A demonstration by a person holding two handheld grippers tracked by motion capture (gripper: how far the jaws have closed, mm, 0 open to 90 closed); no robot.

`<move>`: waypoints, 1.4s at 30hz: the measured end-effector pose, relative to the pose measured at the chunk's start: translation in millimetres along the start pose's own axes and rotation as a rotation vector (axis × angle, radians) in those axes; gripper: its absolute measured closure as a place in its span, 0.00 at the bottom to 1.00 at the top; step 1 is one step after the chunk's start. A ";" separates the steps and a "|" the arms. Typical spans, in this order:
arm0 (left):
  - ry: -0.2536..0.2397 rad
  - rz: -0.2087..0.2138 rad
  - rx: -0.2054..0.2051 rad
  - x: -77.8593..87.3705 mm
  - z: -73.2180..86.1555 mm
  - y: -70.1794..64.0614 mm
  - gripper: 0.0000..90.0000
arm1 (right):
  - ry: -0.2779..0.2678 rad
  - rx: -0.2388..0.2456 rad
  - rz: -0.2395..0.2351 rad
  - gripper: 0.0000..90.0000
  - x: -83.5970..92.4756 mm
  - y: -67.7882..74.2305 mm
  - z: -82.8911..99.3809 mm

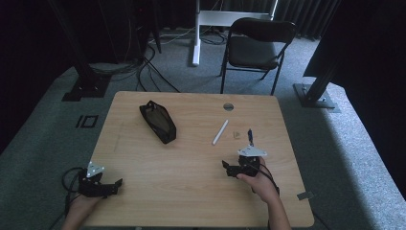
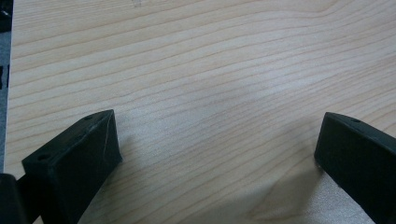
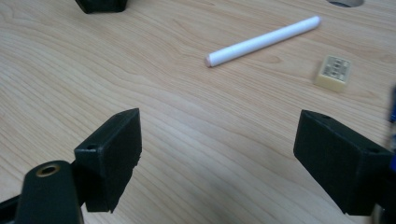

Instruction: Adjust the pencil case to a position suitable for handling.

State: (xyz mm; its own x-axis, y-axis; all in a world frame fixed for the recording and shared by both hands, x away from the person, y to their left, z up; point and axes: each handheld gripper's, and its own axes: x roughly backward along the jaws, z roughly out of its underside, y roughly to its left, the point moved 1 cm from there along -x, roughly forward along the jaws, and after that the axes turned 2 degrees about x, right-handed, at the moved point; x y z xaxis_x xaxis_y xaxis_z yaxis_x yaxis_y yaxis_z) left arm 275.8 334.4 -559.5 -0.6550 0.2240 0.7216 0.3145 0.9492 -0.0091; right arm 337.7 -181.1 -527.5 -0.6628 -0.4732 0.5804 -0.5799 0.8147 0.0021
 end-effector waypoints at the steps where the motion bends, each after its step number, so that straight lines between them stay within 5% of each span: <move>1: 0.000 0.000 0.000 0.0 0.0 0.0 0.00 | 0.000 0.004 -0.003 0.17 -1.3 1.0 -0.9; 42: -0.002 0.006 -0.006 -0.1 0.0 -0.3 0.00 | -0.043 0.099 -0.100 0.20 -51.5 62.2 -55.3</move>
State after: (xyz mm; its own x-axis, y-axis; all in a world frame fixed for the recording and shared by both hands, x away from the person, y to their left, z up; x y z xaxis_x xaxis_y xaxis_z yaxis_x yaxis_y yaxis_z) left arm 275.8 334.1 -559.7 -0.6543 0.2297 0.7205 0.3226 0.9465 -0.0088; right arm 361.9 -87.6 -512.2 -0.6178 -0.5662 0.5457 -0.6867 0.7265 -0.0236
